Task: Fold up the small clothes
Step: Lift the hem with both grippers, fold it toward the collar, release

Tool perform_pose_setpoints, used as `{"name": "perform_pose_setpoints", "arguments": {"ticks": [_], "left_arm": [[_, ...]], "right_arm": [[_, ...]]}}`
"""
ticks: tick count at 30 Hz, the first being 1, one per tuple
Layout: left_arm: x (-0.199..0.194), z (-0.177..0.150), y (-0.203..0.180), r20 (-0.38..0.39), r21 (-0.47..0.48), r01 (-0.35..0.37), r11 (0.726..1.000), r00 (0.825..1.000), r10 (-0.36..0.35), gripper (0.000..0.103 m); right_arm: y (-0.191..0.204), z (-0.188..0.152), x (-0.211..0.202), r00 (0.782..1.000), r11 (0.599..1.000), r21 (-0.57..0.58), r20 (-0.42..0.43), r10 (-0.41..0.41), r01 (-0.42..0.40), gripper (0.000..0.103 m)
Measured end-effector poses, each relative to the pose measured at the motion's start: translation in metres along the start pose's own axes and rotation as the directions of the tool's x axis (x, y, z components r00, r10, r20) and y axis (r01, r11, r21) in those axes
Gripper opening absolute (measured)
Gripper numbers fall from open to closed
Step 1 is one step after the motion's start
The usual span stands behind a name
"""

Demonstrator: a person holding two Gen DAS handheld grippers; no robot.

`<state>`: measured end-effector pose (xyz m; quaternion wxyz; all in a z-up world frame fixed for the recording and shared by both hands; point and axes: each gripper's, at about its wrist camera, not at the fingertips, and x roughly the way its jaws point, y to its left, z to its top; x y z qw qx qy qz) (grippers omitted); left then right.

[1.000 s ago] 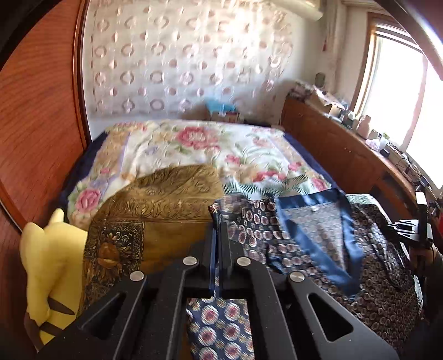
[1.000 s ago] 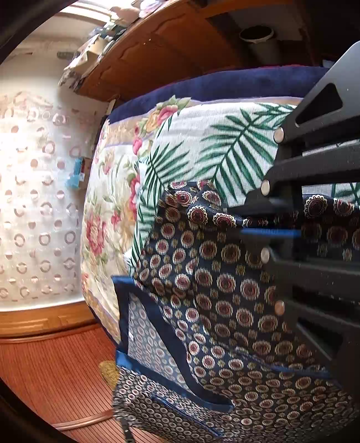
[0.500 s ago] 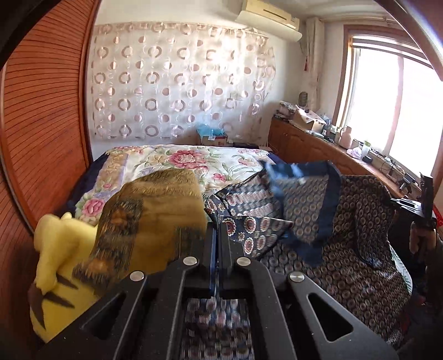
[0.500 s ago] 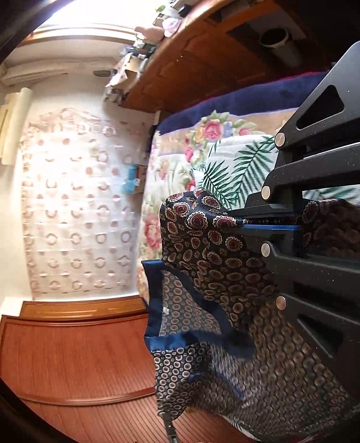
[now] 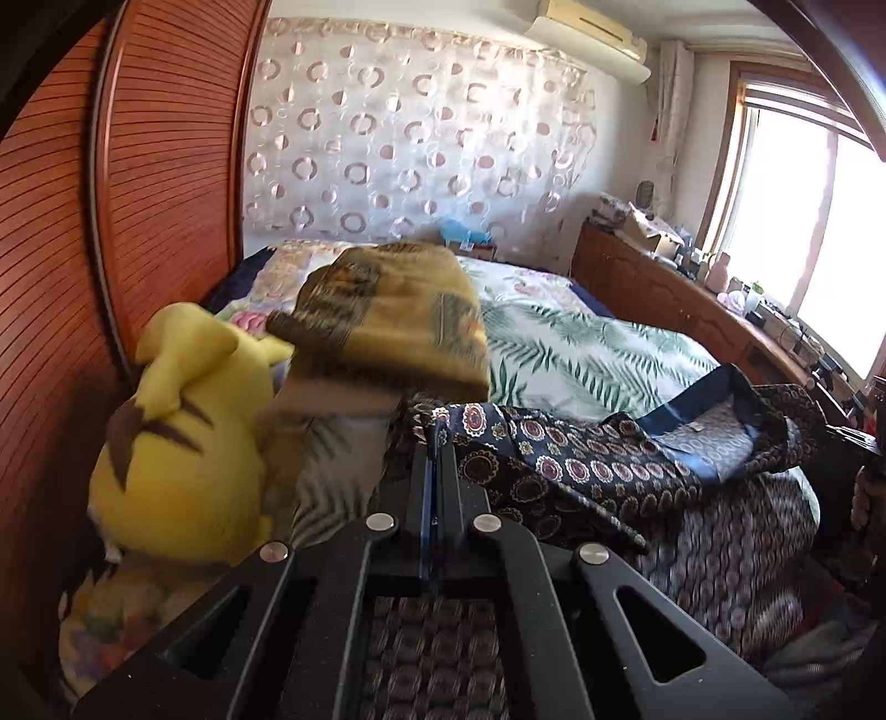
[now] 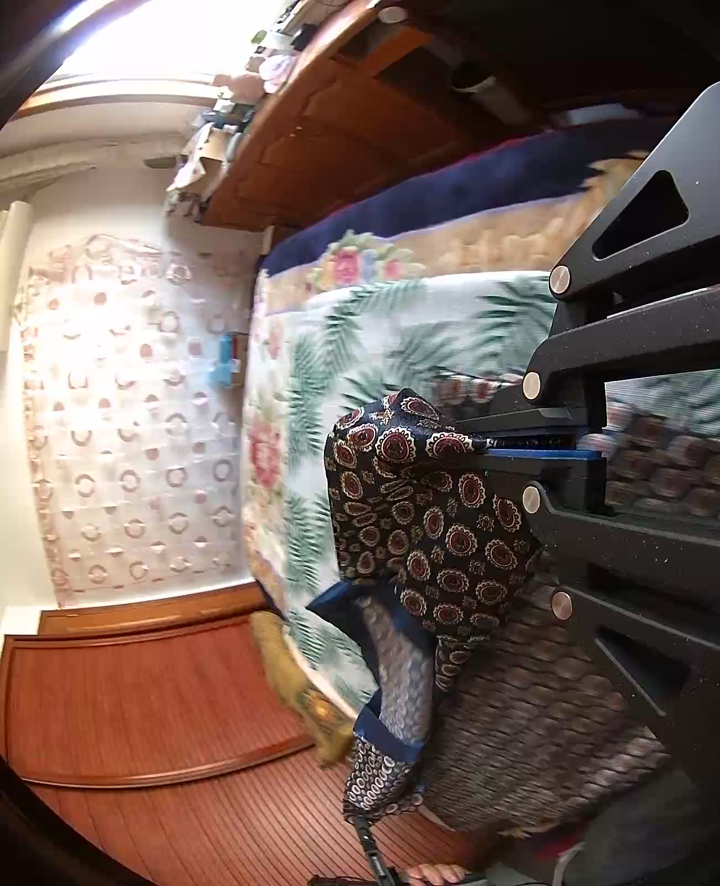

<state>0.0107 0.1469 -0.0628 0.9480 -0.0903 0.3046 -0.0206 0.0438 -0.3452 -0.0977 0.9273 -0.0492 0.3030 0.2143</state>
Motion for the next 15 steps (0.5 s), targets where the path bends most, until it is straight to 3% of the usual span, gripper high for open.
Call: {"name": "perform_pose_setpoints", "arguments": {"ticks": [4,9,11,13,15], "left_arm": [[-0.018,-0.008,0.006,-0.008,-0.009,-0.010,1.000,1.000,0.010,0.002],[-0.011,-0.019,0.007,-0.062,-0.002,-0.033,0.999,0.998,0.032,0.004],[-0.009,-0.020,0.008,-0.074,0.003,-0.026,1.000,0.997,0.026,0.017],[-0.009,-0.015,0.006,-0.061,0.018,-0.025,1.000,0.998,0.026,0.046],[-0.009,-0.006,0.004,-0.048,0.032,-0.016,0.999,0.999,0.018,0.054]], "right_arm": [[0.004,-0.014,-0.020,0.999,1.000,0.007,-0.044,0.019,-0.019,0.003],[0.007,-0.024,-0.020,0.992,1.000,0.005,-0.122,0.018,-0.018,0.003],[0.006,-0.027,-0.024,0.991,1.000,0.005,-0.131,0.002,-0.002,0.014],[0.006,-0.014,-0.030,0.991,0.999,0.004,-0.129,-0.034,0.034,0.025],[0.003,-0.009,-0.036,0.994,0.999,0.009,-0.105,-0.042,0.043,0.031]]}}
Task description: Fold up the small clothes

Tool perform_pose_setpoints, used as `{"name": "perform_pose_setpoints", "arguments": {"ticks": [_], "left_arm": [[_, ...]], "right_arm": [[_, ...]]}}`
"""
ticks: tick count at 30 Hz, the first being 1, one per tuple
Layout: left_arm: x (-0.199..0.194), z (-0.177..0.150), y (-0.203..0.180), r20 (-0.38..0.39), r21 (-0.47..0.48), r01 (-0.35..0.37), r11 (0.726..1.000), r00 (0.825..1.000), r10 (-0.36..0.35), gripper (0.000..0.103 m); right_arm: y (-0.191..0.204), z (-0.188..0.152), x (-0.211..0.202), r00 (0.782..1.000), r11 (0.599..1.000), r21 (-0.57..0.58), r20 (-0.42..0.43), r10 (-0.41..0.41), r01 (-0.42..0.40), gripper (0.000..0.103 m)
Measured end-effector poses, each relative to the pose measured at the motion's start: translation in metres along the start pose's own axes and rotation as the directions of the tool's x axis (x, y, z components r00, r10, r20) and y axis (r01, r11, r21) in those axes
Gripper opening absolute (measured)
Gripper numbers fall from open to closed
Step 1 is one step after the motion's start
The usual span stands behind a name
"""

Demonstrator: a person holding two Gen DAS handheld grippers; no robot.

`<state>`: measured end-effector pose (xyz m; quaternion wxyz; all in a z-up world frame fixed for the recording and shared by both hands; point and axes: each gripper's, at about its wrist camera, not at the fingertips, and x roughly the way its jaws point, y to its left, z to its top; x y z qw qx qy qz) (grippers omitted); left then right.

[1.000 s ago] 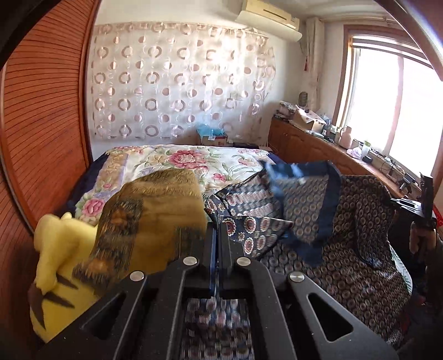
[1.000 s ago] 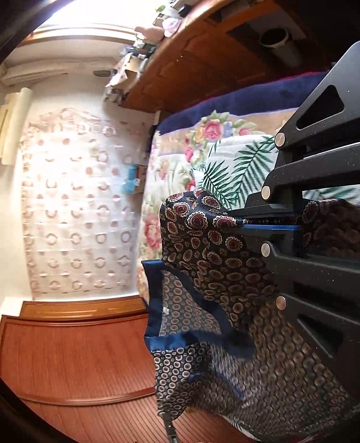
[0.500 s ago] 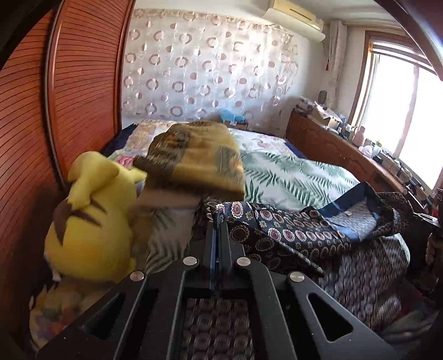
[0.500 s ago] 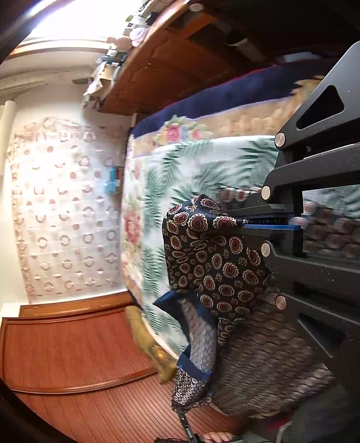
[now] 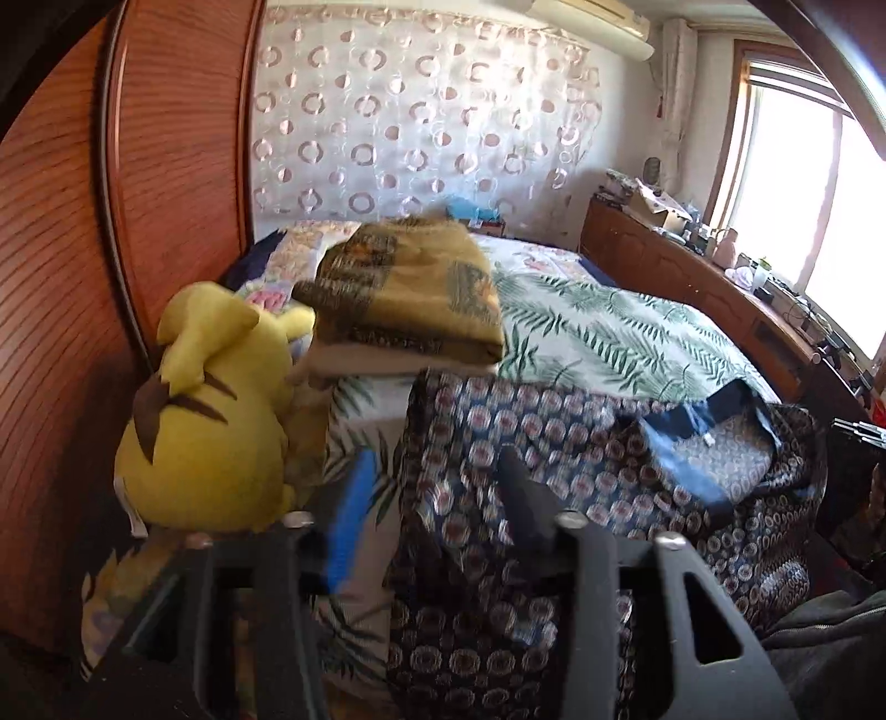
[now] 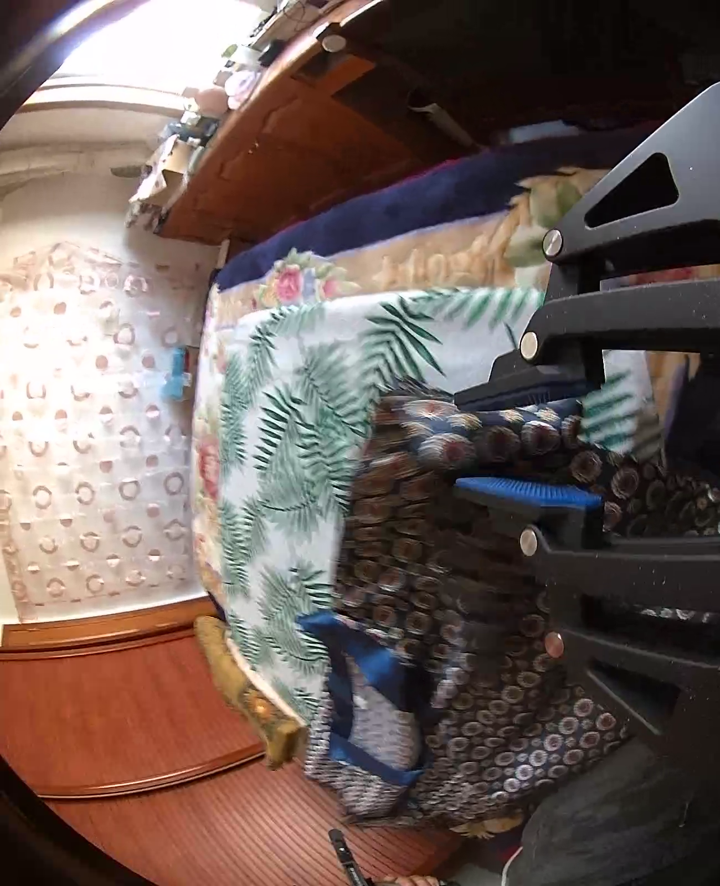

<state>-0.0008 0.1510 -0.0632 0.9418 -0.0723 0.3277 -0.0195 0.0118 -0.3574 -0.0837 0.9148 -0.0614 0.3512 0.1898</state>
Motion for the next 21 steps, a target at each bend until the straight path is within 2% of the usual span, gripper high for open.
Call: {"name": "perform_pose_setpoints", "arguments": {"ticks": [1,2,3,5,9,13,17,21], "left_arm": [[-0.001,0.006,-0.001,0.013,0.009,0.006,1.000,1.000,-0.006,0.061],[0.000,0.011,-0.003,0.019,0.021,0.005,1.000,1.000,-0.006,0.065],[0.002,0.017,-0.006,0.025,0.037,0.002,0.999,1.000,-0.003,0.069],[0.013,0.031,-0.009,0.026,0.063,-0.004,0.998,1.000,0.003,0.070],[0.047,0.053,-0.009,-0.010,0.085,-0.006,0.996,1.000,0.007,0.070],[0.080,0.062,-0.005,-0.071,0.094,-0.011,0.995,0.997,0.018,0.070],[0.104,0.054,-0.001,-0.150,0.086,-0.006,0.996,0.988,0.019,0.070],[0.117,0.039,-0.001,-0.207,0.099,-0.011,0.995,0.978,0.032,0.070]], "right_arm": [[-0.001,0.004,-0.002,1.000,1.000,0.001,0.011,-0.002,0.002,0.035],[-0.004,0.010,-0.005,1.000,1.000,-0.001,0.027,-0.014,0.014,0.048],[-0.005,0.014,-0.006,0.999,1.000,-0.005,0.037,-0.030,0.030,0.055],[-0.005,0.021,-0.004,0.997,0.999,-0.006,0.065,-0.049,0.049,0.059],[-0.011,0.045,0.022,0.995,0.998,0.001,0.069,-0.070,0.070,0.061],[-0.010,0.047,0.054,0.998,0.999,0.011,0.040,-0.044,0.043,0.061],[-0.003,0.040,0.083,1.000,1.000,0.009,-0.019,-0.019,0.019,0.061],[-0.006,0.032,0.094,0.997,1.000,0.020,-0.072,0.002,-0.001,0.061]]}}
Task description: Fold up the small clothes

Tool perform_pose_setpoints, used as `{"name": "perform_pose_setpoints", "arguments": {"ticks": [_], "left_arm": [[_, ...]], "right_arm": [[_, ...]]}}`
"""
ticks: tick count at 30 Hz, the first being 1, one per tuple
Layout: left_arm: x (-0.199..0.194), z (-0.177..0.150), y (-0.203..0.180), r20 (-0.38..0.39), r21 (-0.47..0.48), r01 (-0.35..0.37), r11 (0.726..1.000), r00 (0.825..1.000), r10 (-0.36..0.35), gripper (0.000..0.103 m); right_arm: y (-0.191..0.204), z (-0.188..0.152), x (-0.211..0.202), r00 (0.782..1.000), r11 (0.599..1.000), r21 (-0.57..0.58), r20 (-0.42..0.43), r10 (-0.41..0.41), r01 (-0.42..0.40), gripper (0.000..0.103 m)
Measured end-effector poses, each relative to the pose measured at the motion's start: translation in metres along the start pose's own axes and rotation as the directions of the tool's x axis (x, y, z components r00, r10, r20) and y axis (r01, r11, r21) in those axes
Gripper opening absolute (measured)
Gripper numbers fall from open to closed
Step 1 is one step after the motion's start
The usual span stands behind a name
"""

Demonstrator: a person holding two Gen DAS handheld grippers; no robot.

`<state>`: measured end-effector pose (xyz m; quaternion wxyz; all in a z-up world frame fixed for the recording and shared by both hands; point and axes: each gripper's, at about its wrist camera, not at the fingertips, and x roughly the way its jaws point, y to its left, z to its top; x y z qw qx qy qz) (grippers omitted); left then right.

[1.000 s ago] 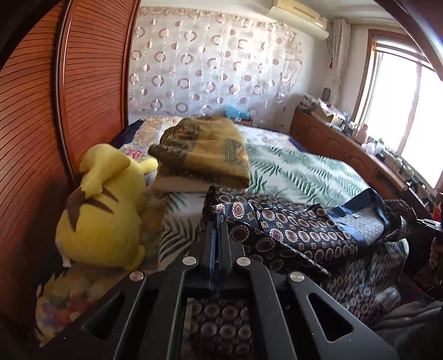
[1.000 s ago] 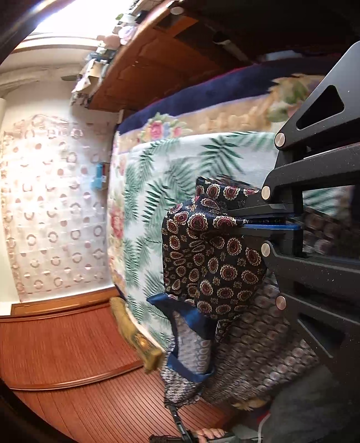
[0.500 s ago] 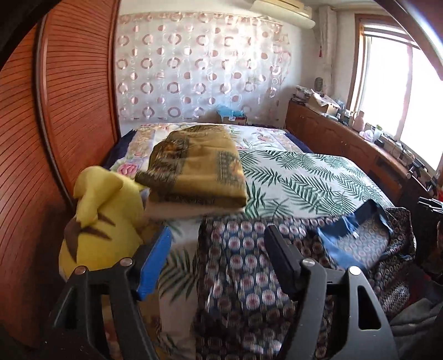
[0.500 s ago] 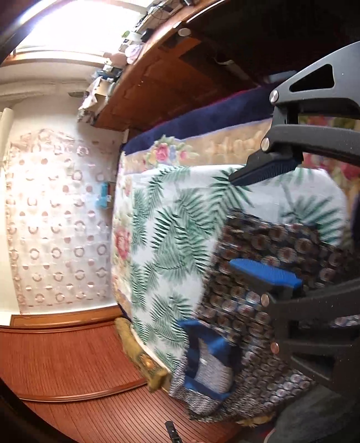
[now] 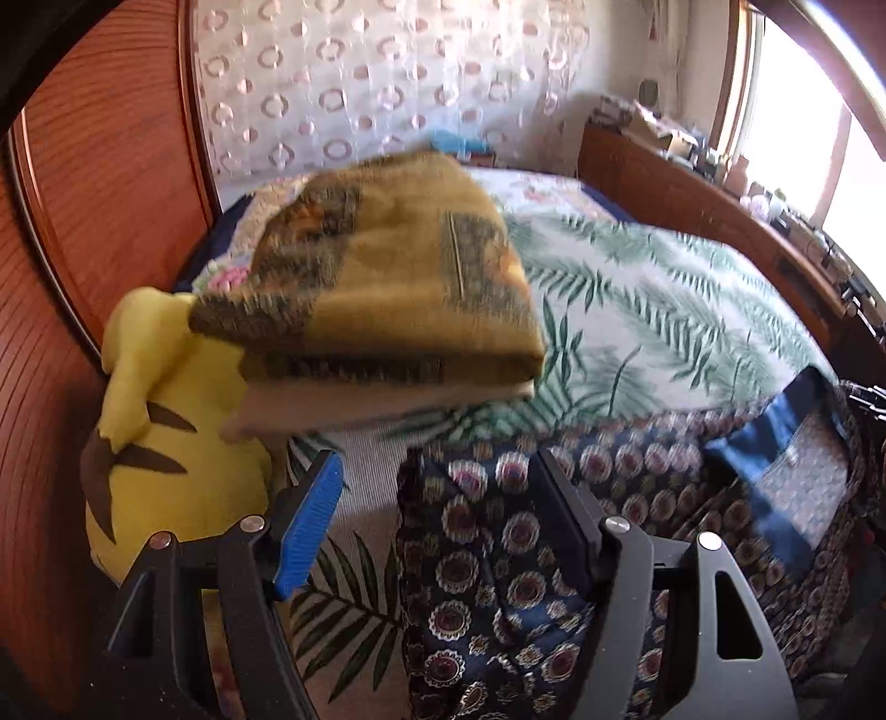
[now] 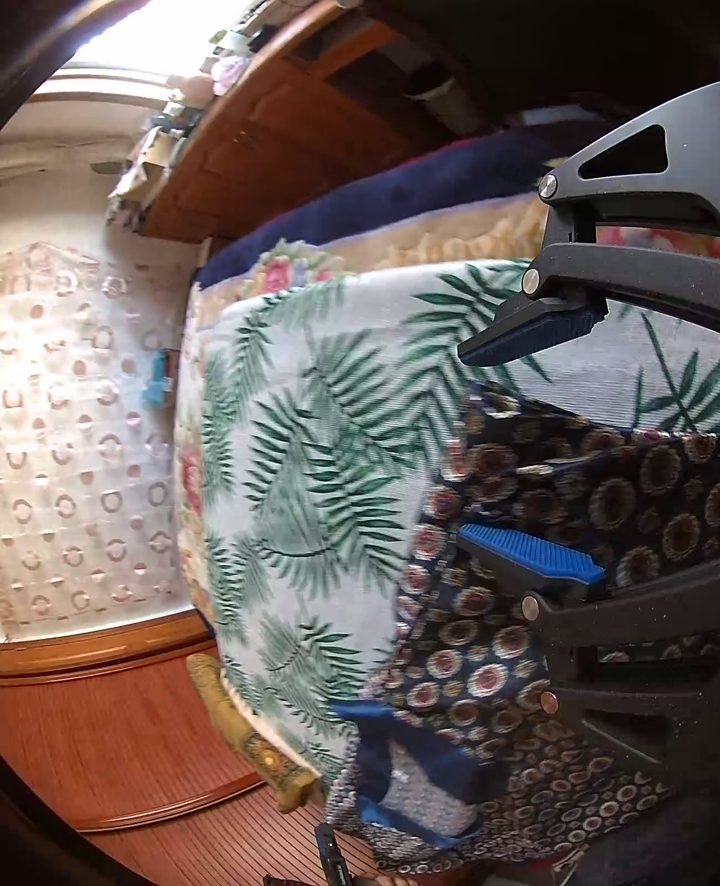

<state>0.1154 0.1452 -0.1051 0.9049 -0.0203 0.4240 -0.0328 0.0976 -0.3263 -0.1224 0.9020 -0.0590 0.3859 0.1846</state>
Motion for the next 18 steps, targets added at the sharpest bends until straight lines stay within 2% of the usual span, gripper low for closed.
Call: {"name": "perform_pose_setpoints", "arguments": {"ticks": [4,9,11,13,14,16,17,18], "left_arm": [[0.010,-0.009,0.002,-0.041,-0.009,0.004,1.000,0.999,-0.004,0.070],[0.014,-0.009,0.002,-0.051,-0.012,0.010,1.000,0.999,-0.010,0.070],[0.018,-0.007,0.001,-0.058,-0.012,0.022,1.000,0.998,-0.023,0.065],[0.023,-0.006,0.001,-0.076,-0.022,0.048,0.999,0.996,-0.050,0.054],[0.024,-0.006,0.000,-0.079,-0.021,0.052,0.998,0.995,-0.054,0.054],[0.024,-0.007,-0.005,-0.071,0.001,0.044,0.999,0.997,-0.044,0.047],[0.024,-0.007,-0.007,-0.070,0.006,0.048,0.999,0.996,-0.047,0.045],[0.023,-0.007,-0.008,-0.069,0.006,0.057,0.998,0.996,-0.057,0.037]], "right_arm": [[-0.003,-0.007,0.010,1.000,1.000,0.013,-0.026,0.013,-0.013,0.062],[-0.016,-0.002,0.007,0.999,0.997,0.063,0.004,0.035,-0.035,0.062],[-0.017,-0.001,0.012,0.999,0.997,0.067,-0.003,0.038,-0.038,0.062],[-0.018,-0.001,0.018,0.999,0.996,0.077,-0.022,0.047,-0.046,0.062],[-0.017,-0.002,0.022,0.998,0.996,0.081,-0.038,0.053,-0.049,0.062],[-0.014,-0.003,0.027,0.998,0.996,0.068,-0.041,0.053,-0.050,0.054],[-0.012,-0.003,0.026,0.997,0.997,0.057,-0.040,0.062,-0.059,0.047],[-0.010,-0.003,0.025,0.997,0.997,0.048,-0.041,0.067,-0.065,0.035]]}}
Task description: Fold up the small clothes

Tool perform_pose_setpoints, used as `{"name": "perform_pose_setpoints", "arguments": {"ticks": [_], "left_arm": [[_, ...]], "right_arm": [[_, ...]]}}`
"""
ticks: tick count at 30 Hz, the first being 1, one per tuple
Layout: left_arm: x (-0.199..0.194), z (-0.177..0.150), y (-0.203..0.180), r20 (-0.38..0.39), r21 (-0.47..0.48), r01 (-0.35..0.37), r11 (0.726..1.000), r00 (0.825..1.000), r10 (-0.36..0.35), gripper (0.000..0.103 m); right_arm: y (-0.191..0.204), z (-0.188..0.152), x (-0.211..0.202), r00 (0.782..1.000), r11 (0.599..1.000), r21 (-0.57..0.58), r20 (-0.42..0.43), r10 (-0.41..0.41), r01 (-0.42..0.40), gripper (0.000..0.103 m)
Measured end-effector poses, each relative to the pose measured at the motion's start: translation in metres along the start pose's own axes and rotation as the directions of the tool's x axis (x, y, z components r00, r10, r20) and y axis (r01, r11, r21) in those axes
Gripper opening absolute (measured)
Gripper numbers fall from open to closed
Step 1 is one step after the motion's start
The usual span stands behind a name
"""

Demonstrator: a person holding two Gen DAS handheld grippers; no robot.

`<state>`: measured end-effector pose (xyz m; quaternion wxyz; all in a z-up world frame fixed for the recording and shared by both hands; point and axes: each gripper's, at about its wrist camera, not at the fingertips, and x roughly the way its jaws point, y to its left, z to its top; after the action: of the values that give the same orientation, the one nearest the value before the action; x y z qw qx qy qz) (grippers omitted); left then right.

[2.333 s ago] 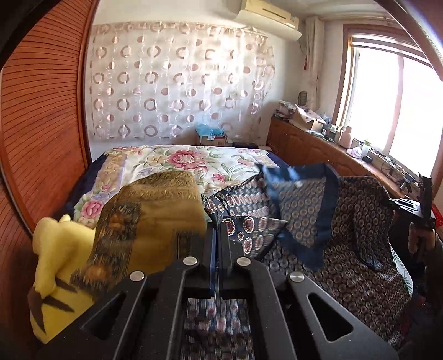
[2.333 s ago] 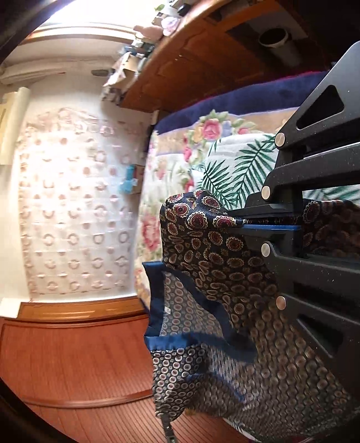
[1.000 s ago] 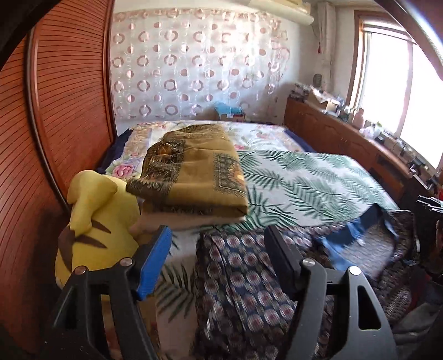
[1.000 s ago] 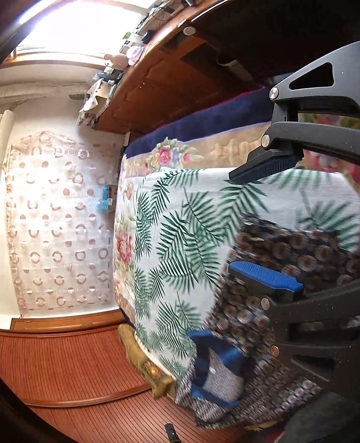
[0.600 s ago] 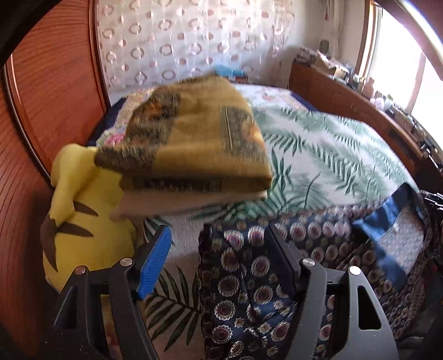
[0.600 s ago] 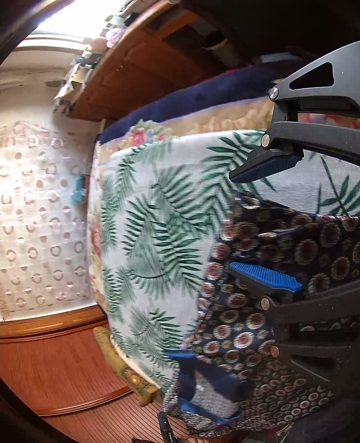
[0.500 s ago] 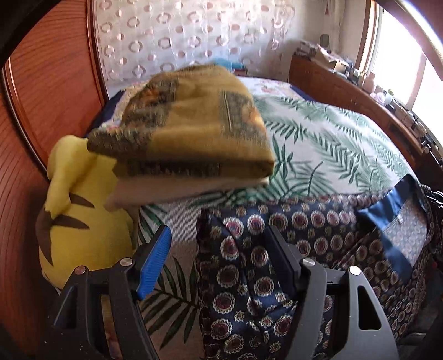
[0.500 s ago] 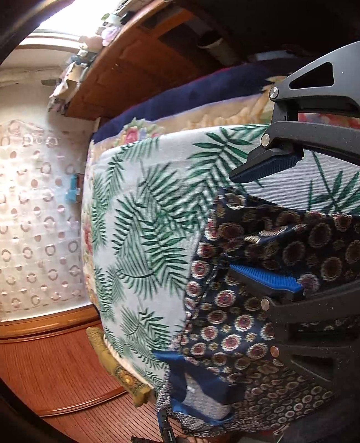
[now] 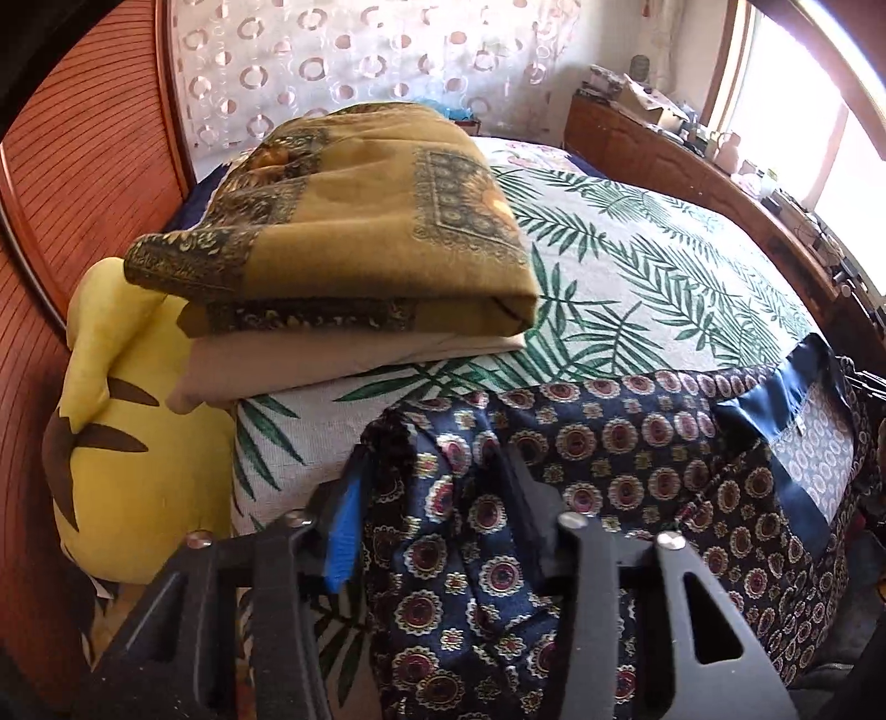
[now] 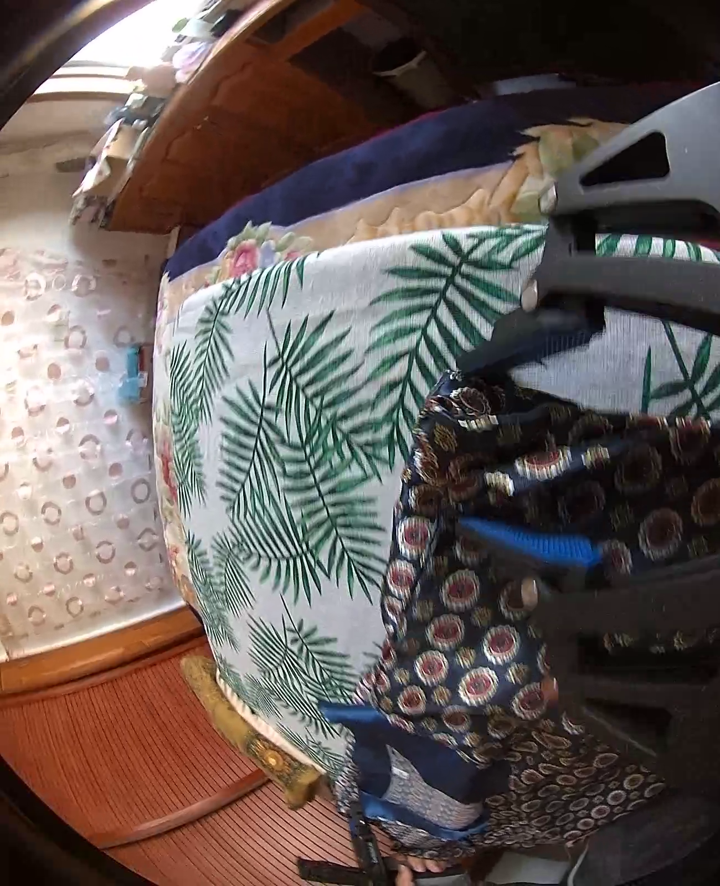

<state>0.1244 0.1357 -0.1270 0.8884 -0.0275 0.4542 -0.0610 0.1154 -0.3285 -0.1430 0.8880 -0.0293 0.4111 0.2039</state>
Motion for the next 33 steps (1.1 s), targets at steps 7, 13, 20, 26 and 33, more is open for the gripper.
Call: {"name": "perform_pose_setpoints", "arguments": {"ticks": [7,13,20,26,33], "left_arm": [[-0.033,-0.003,-0.020,0.095,0.019,0.040,0.999,0.995,-0.042,0.004],[-0.123,0.021,-0.047,0.329,0.048,0.069,0.996,0.941,-0.081,0.004],[-0.198,0.080,-0.063,0.528,0.072,0.054,0.996,0.845,-0.084,0.004],[-0.193,0.140,-0.058,0.576,0.036,0.028,0.999,0.816,-0.043,0.004],[-0.108,0.173,-0.049,0.477,0.000,-0.037,0.999,0.878,0.032,0.004]], "right_arm": [[0.018,-0.004,-0.019,0.998,0.997,-0.072,0.049,0.033,-0.030,0.008],[0.023,0.017,-0.089,0.969,0.996,-0.090,0.246,0.010,0.013,0.007],[0.029,0.078,-0.185,0.886,0.979,-0.158,0.461,-0.045,0.131,0.007],[0.026,0.145,-0.206,0.839,0.953,-0.176,0.530,-0.118,0.246,0.007],[0.020,0.189,-0.138,0.879,0.962,-0.126,0.449,-0.162,0.242,0.008]]}}
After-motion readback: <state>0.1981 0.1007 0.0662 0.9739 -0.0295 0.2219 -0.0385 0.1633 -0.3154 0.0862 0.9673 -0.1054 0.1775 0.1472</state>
